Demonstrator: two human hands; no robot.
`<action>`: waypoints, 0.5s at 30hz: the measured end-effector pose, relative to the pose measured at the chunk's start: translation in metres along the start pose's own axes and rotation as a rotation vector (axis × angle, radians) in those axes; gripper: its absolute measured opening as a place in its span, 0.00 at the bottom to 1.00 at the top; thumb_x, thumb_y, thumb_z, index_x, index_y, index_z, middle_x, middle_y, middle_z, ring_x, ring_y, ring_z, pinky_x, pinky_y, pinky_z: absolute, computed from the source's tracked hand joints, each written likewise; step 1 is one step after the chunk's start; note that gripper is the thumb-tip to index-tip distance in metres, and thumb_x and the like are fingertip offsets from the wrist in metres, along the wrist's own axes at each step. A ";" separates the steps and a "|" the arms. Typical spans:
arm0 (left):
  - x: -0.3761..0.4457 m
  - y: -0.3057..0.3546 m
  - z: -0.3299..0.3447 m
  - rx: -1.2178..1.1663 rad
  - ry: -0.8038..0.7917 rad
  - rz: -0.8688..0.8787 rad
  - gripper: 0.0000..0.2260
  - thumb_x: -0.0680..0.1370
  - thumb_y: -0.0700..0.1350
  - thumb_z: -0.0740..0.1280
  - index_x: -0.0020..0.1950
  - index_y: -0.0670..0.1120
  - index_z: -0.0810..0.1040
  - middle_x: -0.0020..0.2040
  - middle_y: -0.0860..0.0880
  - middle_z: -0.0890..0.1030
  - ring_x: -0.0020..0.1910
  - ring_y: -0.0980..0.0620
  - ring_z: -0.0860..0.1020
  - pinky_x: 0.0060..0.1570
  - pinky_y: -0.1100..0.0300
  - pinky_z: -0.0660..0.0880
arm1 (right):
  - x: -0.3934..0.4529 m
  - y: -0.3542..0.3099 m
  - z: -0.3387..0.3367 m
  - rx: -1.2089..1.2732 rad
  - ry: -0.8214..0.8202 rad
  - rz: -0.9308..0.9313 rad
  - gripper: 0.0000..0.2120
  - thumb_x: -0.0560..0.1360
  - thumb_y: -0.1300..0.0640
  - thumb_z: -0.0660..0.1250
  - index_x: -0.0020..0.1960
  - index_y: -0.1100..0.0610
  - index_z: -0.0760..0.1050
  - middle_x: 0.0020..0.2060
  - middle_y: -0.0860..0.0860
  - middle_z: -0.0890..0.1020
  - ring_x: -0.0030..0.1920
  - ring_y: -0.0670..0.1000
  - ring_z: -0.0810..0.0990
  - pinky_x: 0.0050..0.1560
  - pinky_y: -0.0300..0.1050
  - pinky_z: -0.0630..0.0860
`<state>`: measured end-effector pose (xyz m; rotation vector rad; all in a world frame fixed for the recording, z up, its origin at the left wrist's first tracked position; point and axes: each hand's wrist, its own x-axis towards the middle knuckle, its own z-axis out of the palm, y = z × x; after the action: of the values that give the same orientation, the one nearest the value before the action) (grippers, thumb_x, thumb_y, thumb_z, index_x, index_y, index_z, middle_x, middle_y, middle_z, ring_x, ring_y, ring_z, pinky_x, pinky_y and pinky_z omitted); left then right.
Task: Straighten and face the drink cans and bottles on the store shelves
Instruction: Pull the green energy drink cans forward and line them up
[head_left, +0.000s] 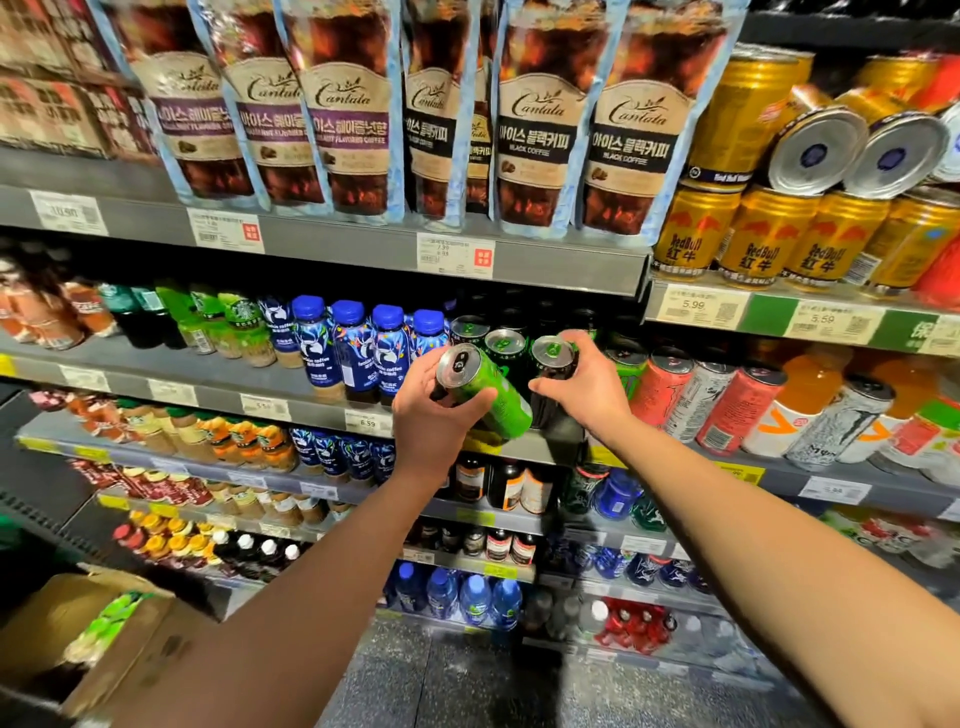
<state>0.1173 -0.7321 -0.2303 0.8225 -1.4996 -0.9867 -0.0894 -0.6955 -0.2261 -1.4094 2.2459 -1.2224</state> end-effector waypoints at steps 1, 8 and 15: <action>-0.001 0.000 -0.002 -0.012 -0.004 -0.012 0.24 0.64 0.44 0.80 0.56 0.58 0.77 0.52 0.51 0.83 0.53 0.53 0.82 0.50 0.66 0.77 | 0.001 0.000 0.002 -0.008 -0.011 -0.002 0.31 0.62 0.50 0.80 0.61 0.48 0.71 0.45 0.46 0.79 0.46 0.50 0.78 0.43 0.41 0.69; -0.003 0.001 -0.005 -0.082 -0.084 -0.091 0.26 0.63 0.49 0.80 0.59 0.49 0.78 0.54 0.47 0.83 0.54 0.50 0.82 0.53 0.50 0.80 | 0.009 0.000 0.003 -0.031 -0.048 0.034 0.32 0.63 0.49 0.80 0.63 0.51 0.72 0.49 0.49 0.80 0.47 0.51 0.77 0.44 0.41 0.68; -0.008 0.004 0.011 -0.071 -0.111 -0.100 0.26 0.63 0.47 0.80 0.59 0.50 0.78 0.51 0.50 0.84 0.51 0.52 0.83 0.53 0.49 0.81 | 0.009 0.004 0.000 0.015 -0.082 0.057 0.35 0.65 0.50 0.80 0.67 0.52 0.69 0.51 0.46 0.77 0.47 0.49 0.75 0.43 0.40 0.68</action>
<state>0.1075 -0.7216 -0.2306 0.8093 -1.5197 -1.1703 -0.0966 -0.7016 -0.2273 -1.3552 2.2012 -1.1401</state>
